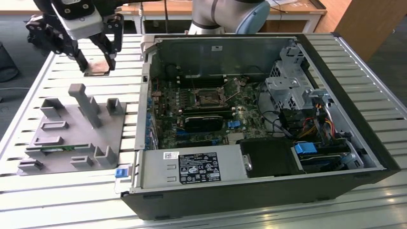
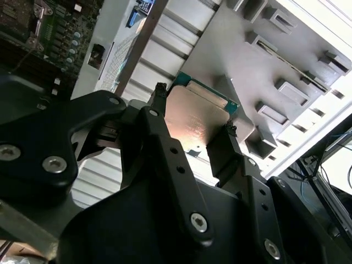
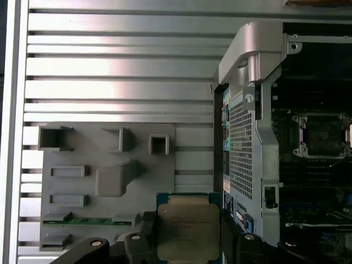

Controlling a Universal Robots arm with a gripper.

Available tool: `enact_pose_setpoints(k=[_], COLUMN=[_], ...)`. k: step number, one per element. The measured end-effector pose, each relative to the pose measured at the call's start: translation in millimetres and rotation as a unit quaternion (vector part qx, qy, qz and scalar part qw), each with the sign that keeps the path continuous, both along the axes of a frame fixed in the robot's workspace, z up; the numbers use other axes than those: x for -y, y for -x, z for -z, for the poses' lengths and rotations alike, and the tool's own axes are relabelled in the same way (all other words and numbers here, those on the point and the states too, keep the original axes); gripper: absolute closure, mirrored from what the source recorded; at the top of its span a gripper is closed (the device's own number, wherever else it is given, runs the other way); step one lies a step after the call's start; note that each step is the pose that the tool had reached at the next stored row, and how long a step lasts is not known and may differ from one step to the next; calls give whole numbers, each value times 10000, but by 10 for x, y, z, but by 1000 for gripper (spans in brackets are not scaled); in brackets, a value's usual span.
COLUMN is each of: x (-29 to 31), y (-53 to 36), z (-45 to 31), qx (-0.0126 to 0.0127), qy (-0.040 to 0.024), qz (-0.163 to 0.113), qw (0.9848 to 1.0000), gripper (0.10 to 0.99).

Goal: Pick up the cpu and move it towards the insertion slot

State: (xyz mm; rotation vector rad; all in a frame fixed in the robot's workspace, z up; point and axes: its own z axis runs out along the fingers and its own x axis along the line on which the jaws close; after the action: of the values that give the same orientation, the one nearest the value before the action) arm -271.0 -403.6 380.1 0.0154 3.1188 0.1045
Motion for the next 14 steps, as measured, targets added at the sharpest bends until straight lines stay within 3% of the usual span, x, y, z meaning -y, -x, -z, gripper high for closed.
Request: enact_pose_setpoints(k=[14], x=[-60], y=[-300], z=[0], qx=[0], qy=[0], qz=[0], qw=[10000], gripper=[541])
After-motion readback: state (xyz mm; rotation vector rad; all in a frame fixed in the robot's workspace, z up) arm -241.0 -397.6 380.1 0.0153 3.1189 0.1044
